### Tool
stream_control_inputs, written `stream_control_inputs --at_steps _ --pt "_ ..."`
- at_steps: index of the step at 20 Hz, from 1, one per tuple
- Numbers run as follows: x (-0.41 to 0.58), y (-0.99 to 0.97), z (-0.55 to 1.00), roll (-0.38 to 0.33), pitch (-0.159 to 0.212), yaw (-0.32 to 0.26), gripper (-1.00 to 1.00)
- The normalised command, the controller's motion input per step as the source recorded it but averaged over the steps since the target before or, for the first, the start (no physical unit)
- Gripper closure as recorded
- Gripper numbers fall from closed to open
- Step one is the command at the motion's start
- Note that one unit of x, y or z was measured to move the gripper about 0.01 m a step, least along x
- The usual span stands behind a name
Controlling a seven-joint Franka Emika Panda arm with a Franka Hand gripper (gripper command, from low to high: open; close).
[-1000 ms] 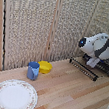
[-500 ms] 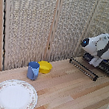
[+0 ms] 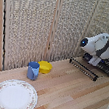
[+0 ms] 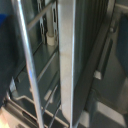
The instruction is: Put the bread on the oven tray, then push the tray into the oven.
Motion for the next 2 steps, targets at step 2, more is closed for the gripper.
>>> stream_control_inputs --at_steps 2 --pt "0.339 0.48 0.03 0.021 0.033 -0.014 -1.00"
